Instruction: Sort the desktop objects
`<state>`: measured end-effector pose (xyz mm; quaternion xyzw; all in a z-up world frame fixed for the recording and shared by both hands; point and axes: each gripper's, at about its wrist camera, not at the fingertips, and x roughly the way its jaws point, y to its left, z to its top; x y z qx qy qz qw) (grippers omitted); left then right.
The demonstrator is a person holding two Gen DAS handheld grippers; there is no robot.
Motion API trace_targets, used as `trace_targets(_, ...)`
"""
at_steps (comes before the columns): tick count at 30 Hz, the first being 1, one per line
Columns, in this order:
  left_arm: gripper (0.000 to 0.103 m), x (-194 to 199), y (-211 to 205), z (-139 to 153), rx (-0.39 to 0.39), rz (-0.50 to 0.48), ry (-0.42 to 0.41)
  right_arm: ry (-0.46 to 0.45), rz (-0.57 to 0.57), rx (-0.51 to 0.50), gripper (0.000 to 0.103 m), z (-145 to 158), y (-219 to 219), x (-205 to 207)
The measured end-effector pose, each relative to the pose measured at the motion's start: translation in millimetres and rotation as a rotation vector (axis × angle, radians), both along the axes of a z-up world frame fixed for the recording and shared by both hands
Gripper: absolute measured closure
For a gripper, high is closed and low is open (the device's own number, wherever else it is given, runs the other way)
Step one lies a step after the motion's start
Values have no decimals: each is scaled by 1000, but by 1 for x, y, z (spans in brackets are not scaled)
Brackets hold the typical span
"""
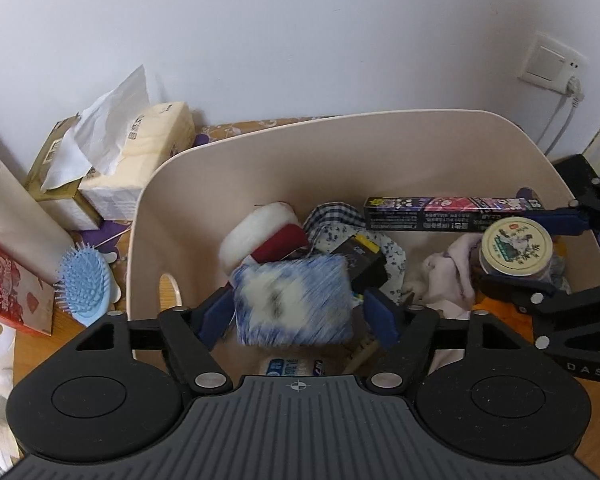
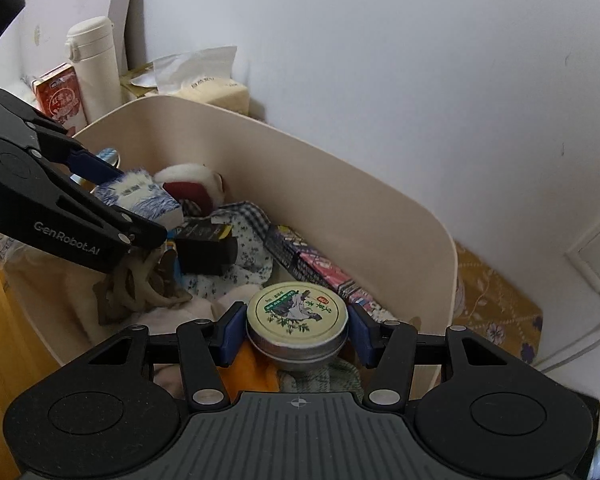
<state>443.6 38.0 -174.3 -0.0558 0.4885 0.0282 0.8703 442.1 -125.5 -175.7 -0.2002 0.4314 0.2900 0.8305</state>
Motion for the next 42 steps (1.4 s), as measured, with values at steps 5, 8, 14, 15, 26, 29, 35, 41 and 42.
trace_targets(5, 22, -2, 4, 0, -35, 9, 17, 17, -26, 26, 39, 6, -2, -1)
trace_targets(8, 22, -3, 3, 2, -49, 11, 6, 11, -35, 33, 31, 10, -2, -2)
trace_targets(14, 21, -10, 3, 18, -66, 6, -24, -13, -72, 61, 23, 23, -5, -8)
trace_targets(15, 21, -11, 3, 20, -68, 5, -28, -15, -82, 67, 18, 25, -6, -9)
trace_targets(26, 21, -36, -2, 49, -42, -14, -85, -41, -233, 140, 11, 53, -21, -37)
trace_targets(29, 21, -46, -3, 59, -42, -20, -105, -55, -263, 151, 10, 61, -24, -47)
trace_targets(35, 20, -69, -7, 79, -36, -24, -133, -83, -301, 163, 3, 76, -30, -72)
trace_targets(41, 20, -93, -14, 96, -40, -19, -145, -105, -323, 171, 0, 90, -41, -96)
trace_targets(42, 20, -97, -15, 98, -38, -18, -146, -106, -325, 171, 0, 91, -43, -100)
